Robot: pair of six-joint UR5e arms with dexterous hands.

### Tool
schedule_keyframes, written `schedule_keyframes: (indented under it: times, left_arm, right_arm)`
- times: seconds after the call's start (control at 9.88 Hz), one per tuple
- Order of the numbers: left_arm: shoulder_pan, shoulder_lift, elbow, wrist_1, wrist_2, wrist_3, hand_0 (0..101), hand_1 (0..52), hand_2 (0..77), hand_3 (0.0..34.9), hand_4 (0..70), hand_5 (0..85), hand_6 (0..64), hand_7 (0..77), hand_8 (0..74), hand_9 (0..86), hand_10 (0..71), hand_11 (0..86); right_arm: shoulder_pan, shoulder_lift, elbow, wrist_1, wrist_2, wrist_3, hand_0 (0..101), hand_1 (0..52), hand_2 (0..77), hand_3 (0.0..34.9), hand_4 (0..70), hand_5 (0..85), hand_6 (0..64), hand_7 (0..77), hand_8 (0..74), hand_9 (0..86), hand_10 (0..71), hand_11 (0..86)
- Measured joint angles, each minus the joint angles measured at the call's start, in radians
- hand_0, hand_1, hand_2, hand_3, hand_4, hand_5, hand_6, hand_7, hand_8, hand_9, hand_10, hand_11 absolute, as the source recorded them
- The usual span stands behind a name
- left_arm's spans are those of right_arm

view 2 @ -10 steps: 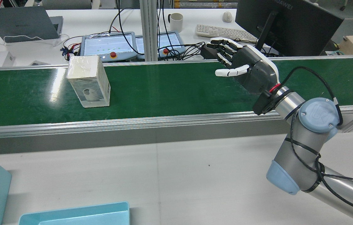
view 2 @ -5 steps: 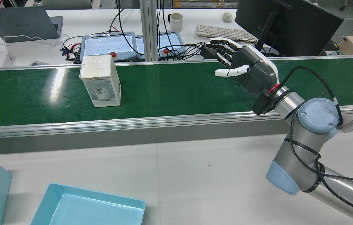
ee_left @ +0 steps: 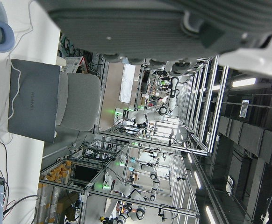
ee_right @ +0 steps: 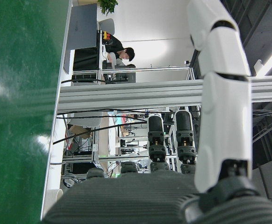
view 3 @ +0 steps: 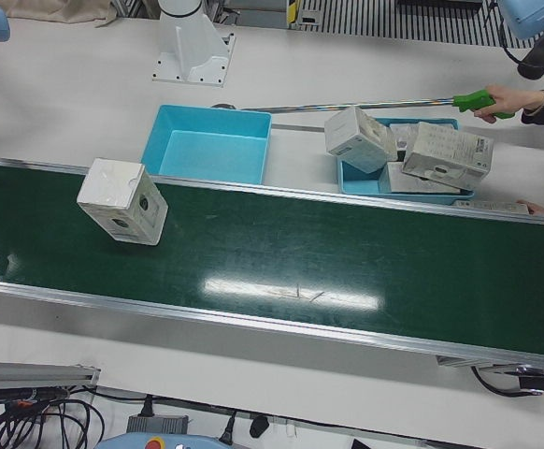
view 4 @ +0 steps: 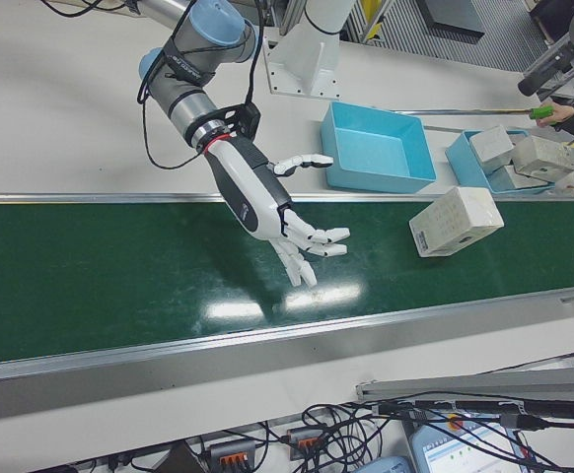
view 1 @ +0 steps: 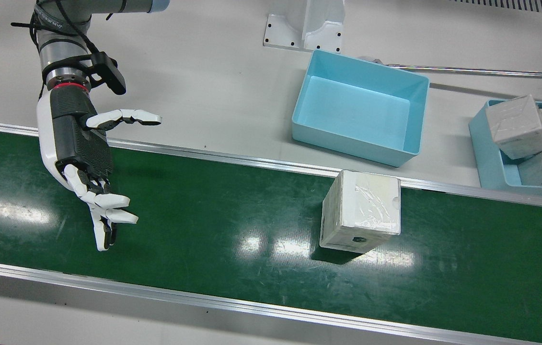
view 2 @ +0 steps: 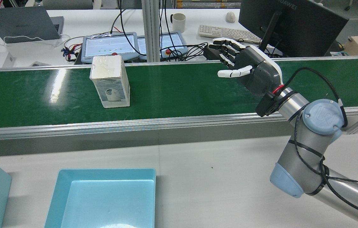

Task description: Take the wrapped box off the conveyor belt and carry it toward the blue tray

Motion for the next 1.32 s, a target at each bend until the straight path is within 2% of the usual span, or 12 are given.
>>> schedule_keyframes:
  times: [0.2,0.41,0.61,0.91,1.32]
  left_arm:
    - [0.0,0.0,0.0,0.0,0.0,0.0,0,0.0,1.1,0.0,0.0,1.1,0.0,0.5,0.5,0.0,0.5,0.0]
    - [0.0,0.0,0.0,0.0,0.0,0.0,0,0.0,0.5,0.0,0.0,1.1,0.0,0.5,0.5,0.0,0.5,0.0]
    - [0.0,0.0,0.0,0.0,0.0,0.0,0,0.0,1.1,0.0,0.0,1.1,0.0,0.5,0.5,0.0,0.0,0.0]
    - [0.0,0.0,0.0,0.0,0.0,0.0,0,0.0,0.5,0.0,0.0,1.1,0.0,0.5,0.5,0.0,0.5,0.0]
    - [0.0,0.0,0.0,0.0,0.0,0.0,0,0.0,1.1,0.0,0.0,1.1,0.0,0.5,0.5,0.0,0.5,0.0]
  right_arm:
    - [-0.01,0.034,-0.032,-0.002,-0.001,-0.005,49,16.4,20.2,11.7,13.6,28.4,4.9,22.4,0.0,4.4,0.0,1.1]
    - [-0.028,0.065,-0.052,-0.006,-0.001,-0.008,49,18.0,20.2,11.6,12.0,28.4,4.9,22.4,0.0,4.4,0.0,1.1]
    - [-0.045,0.084,-0.059,-0.01,-0.002,-0.016,49,17.5,20.2,13.1,12.0,26.2,4.4,22.4,0.0,4.4,0.0,1.1]
    - [-0.077,0.114,-0.085,-0.009,0.023,-0.036,49,17.5,20.2,14.2,10.9,27.3,4.9,22.4,0.0,2.7,0.0,1.1]
    - [-0.106,0.177,-0.156,-0.008,0.044,-0.042,49,19.1,22.4,14.2,9.3,27.8,3.3,21.3,0.0,2.7,0.0,1.1]
